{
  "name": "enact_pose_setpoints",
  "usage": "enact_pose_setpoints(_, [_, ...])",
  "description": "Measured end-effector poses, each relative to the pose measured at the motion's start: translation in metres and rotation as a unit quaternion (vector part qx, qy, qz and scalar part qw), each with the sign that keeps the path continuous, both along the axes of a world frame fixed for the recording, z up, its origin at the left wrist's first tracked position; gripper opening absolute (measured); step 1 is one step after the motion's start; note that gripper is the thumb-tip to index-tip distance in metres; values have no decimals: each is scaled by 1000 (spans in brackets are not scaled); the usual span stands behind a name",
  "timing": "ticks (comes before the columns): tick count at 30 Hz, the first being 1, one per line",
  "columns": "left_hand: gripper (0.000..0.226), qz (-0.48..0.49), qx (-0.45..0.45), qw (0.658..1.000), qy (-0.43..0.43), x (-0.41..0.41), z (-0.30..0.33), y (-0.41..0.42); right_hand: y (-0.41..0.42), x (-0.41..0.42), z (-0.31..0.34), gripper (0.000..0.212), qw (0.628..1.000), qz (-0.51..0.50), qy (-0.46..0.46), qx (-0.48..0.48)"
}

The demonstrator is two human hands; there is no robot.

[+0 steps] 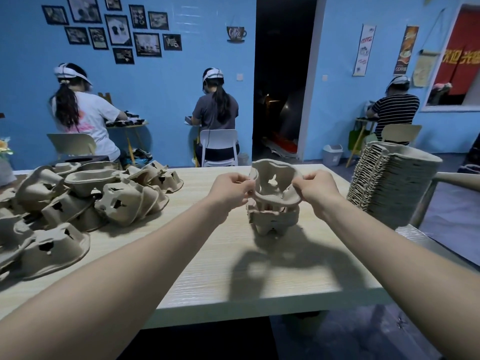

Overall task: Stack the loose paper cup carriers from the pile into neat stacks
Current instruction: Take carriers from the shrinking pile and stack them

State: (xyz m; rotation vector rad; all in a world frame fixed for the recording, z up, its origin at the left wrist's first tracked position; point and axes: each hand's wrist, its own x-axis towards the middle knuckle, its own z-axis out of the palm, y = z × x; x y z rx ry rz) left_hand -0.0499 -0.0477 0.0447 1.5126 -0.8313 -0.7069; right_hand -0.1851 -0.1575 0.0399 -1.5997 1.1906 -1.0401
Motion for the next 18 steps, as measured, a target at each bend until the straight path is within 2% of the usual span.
enact_pose_setpoints(5, [13, 30, 0, 999, 36, 0, -8, -10, 3, -4, 0, 24, 999, 43, -26, -7])
enact_pose_setpoints(8, [15, 49, 18, 999, 15, 1, -14, -14, 4, -5, -5, 21, 997, 68, -24, -15])
enact_pose_setpoints(11, [16, 67, 27, 997, -20, 1, -20, -16, 3, -6, -8, 9, 999, 37, -26, -23])
enact_pose_setpoints(14, [21, 74, 33, 996, -37, 3, -24, -18, -2, -4, -17, 24, 999, 19, -15, -32])
enact_pose_setpoints(18, [24, 77, 49, 995, -38, 6, -30, -21, -6, -4, -28, 16, 999, 11, 2, -48])
